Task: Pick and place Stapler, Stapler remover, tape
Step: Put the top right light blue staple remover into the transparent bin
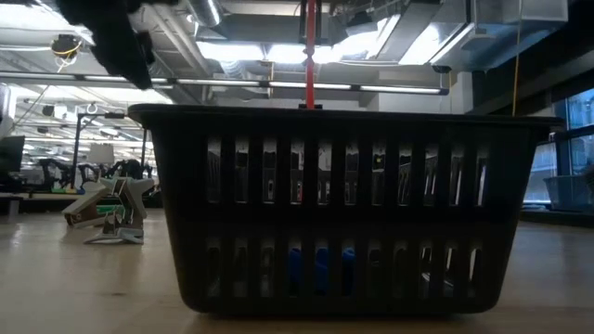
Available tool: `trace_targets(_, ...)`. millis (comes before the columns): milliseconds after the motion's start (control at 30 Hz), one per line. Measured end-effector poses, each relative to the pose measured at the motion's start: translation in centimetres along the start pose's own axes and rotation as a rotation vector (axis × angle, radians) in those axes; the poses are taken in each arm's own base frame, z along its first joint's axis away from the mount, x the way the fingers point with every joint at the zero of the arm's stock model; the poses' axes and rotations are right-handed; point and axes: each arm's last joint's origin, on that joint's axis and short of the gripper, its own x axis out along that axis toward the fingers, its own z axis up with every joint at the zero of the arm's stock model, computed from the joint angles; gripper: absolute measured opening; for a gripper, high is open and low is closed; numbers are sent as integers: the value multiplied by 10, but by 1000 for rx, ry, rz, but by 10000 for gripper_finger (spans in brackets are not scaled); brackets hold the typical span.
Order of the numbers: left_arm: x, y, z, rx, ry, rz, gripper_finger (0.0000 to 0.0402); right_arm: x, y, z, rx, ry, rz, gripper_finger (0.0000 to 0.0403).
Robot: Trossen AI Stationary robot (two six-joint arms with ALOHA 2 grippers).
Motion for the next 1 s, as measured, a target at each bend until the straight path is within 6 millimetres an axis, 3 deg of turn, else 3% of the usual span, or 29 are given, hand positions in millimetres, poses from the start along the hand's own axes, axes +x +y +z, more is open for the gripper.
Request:
trace_targets(200, -5, -15, -10, 51, -86, 44, 187, 1, -1, 8, -40, 3, -44, 246)
trace_targets(533, -5, -14, -9, 51, -111, 74, 187, 10, 3, 52, -339, 76, -125, 246)
trace_targets(667, -5, -14, -9, 50, -111, 77, 187, 20, -13, 72, -358, 79, -75, 244)
trace_targets(1000, -5, -14, -10, 63, -93, 67, 187, 43, -72, 92, -241, 128, 390, 187)
